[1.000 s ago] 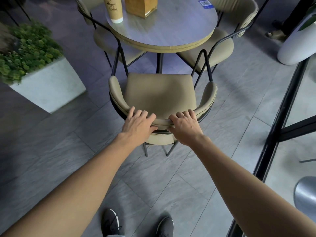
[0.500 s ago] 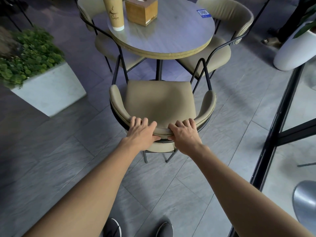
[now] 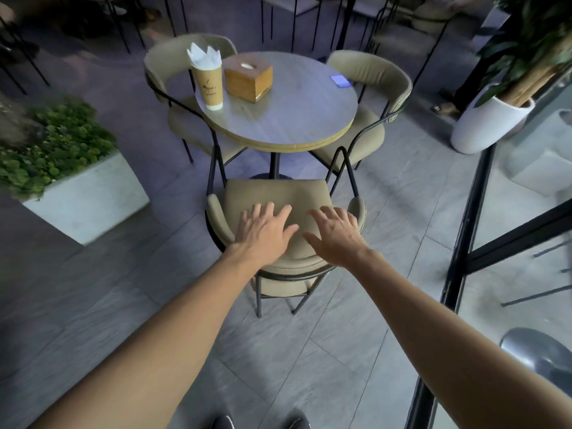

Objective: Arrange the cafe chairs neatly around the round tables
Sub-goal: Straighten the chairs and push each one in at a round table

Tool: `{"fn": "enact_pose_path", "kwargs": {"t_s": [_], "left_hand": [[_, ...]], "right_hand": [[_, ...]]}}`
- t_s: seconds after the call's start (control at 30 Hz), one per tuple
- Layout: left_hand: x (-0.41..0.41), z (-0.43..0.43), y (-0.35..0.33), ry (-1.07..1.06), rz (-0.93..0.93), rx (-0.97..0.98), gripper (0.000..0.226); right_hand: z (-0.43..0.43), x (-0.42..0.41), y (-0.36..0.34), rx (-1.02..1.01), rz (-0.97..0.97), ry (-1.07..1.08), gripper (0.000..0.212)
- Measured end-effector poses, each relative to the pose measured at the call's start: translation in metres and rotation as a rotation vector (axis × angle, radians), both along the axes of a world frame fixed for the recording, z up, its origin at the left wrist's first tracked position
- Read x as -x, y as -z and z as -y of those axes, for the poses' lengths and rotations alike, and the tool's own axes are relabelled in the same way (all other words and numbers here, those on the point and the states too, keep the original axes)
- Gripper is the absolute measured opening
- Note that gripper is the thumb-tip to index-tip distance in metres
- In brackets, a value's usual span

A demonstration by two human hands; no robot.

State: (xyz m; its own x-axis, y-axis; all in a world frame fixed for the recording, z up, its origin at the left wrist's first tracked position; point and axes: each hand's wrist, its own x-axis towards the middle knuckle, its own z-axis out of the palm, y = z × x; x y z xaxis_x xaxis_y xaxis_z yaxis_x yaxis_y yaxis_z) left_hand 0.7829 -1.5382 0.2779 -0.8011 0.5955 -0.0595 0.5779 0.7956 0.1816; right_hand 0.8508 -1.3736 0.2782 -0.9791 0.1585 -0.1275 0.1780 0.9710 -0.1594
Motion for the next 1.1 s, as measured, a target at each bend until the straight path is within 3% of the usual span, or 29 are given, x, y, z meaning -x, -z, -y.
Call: {"fn": "enact_pose_path", "kwargs": {"t_s": [0.23, 0.43, 0.8, 1.1], "left_hand": [[0.008, -0.003, -0.134, 0.046, -0.067, -0.037, 0.048], [0.005, -0.037, -0.19, 0.087, -0.173, -0.067, 0.043], [0.027, -0.214, -0.2, 0.08, -0.229, 0.031, 0.043], [0.047, -0.378, -0.16, 0.023, -0.131, 0.067, 0.048]], "right_hand": [[0.02, 0.005, -0.142, -0.034, -0.121, 0.065, 0.054], [0.003, 0.002, -0.197, -0.07, -0.169, 0.086, 0.047], [-0.178, 0.025, -0.207, -0.126, -0.096, 0.082, 0.05], [-0.357, 0.046, -0.186, -0.141, 0.022, 0.037, 0.061]]}}
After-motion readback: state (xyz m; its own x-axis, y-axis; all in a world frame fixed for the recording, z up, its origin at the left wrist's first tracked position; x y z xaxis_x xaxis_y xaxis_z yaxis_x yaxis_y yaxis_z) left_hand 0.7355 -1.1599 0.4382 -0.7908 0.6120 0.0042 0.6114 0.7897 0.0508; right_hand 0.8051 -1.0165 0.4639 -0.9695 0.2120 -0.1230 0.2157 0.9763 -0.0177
